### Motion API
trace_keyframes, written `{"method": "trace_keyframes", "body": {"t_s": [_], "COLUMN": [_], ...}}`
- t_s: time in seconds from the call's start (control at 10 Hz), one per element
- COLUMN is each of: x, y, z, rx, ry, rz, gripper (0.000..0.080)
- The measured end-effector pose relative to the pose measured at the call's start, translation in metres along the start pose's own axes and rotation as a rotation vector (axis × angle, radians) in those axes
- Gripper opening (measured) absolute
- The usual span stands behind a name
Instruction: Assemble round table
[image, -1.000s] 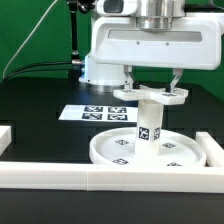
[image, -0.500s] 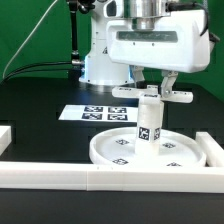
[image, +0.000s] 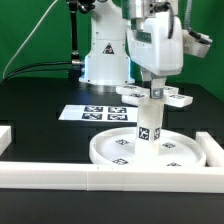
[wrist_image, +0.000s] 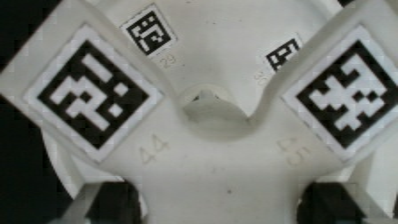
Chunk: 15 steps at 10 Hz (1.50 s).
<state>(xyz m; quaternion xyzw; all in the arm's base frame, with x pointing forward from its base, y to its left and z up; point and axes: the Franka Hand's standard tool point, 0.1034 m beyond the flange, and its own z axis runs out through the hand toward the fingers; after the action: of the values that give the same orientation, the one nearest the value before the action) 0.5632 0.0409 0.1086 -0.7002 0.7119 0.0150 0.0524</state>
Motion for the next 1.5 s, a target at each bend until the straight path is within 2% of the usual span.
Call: {"method": "trace_keyframes", "body": {"t_s": [0.4,0.5,0.6,0.7,1.0,1.2,1.3,1.4,1.5], "x": [0.0,0.0,-0.001,-0.002,-0.007,-0.007,-0.008,-0.011,-0.012], "y": [-0.001,-0.001,-0.001,-0.001,0.003,0.004,0.005,0.004,0.0], "z": [0.0,0.0,0.0,-0.001,-0.017,-0.014,-0.013,-0.013,-0.015], "rx": [-0.005,-0.005,-0.005,-0.001,0.024,0.02,0.003,-0.027,-0.026], "ry": [-0.008,-0.008,-0.011,-0.016,-0.045,-0.042,-0.04,-0.044,-0.048], "rz": [0.184,0.157,0.154,0.142,0.089,0.036,-0.11,-0.239,-0.324], "gripper": [0.0438,0.0498,0.0498,0.0618,0.0648,0.0649,0.0649,0.0649,0.0649]}}
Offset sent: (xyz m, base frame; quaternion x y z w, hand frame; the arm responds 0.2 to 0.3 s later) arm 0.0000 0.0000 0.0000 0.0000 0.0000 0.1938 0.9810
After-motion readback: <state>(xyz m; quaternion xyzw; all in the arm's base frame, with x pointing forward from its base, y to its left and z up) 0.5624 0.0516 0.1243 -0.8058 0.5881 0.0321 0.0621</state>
